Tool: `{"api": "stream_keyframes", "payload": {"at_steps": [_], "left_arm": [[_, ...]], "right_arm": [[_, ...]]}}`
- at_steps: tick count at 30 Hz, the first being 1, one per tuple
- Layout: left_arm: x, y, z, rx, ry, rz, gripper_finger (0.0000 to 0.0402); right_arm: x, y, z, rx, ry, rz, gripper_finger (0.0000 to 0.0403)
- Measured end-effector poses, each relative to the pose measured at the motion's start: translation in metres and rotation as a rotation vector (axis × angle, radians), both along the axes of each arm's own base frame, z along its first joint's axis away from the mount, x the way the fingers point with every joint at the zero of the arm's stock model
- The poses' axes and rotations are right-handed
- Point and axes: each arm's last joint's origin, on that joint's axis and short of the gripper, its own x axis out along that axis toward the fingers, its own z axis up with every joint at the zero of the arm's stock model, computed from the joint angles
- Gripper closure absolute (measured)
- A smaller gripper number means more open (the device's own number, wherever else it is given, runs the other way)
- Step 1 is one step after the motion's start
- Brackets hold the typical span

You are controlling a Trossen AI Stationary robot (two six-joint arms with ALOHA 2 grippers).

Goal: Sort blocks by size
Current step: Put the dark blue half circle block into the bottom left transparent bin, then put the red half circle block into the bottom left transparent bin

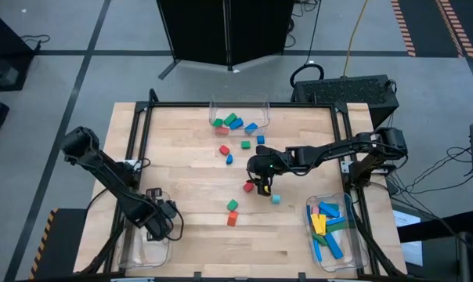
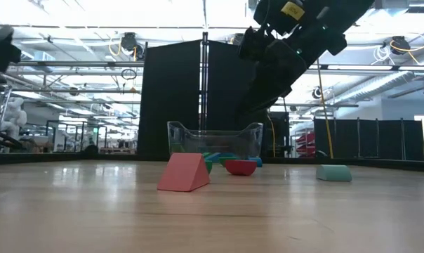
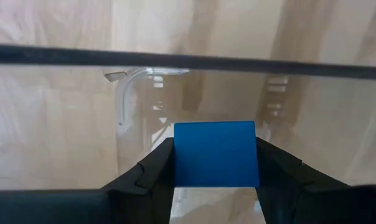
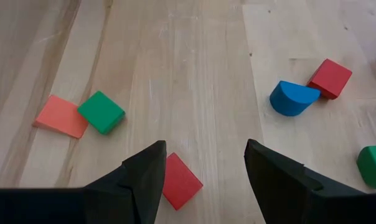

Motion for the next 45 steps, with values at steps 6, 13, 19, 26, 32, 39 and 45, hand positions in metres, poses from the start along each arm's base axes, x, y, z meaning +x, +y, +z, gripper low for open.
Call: {"api": "stream_keyframes", "payload": {"at_steps": [6, 13, 19, 26, 32, 39, 45], "left_arm": [[0.003, 0.006, 0.0, 0.046, -0.024, 0.098, 0.0197], [0.003, 0.007, 0.0, 0.018, 0.02, 0.108, 0.0114], [-0.006, 0.007, 0.009, -0.047, 0.108, 0.073, 0.0101], [-0.013, 0.011, 0.043, -0.099, -0.051, 0.073, 0.0101], [-0.02, 0.023, 0.067, -0.098, -0.247, 0.088, 0.0101], [-0.023, 0.036, 0.081, -0.088, -0.394, 0.127, 0.01], [-0.018, 0.052, 0.088, -0.011, -0.497, 0.195, 0.01]], "right_arm": [[0.0, 0.0, 0.0, -0.005, -0.001, 0.005, 0.0193], [0.0, 0.0, 0.0, -0.005, -0.001, 0.005, 0.0193], [0.0, 0.0, 0.0, -0.005, -0.002, 0.005, 0.0193], [0.0, 0.0, 0.0, -0.003, -0.002, 0.008, 0.0193], [0.0, 0.0, 0.0, -0.002, -0.001, 0.008, 0.0193], [0.0, 0.0, 0.0, -0.002, -0.002, 0.008, 0.0193], [0.0, -0.001, 0.0, 0.012, -0.001, -0.007, 0.0193]]}}
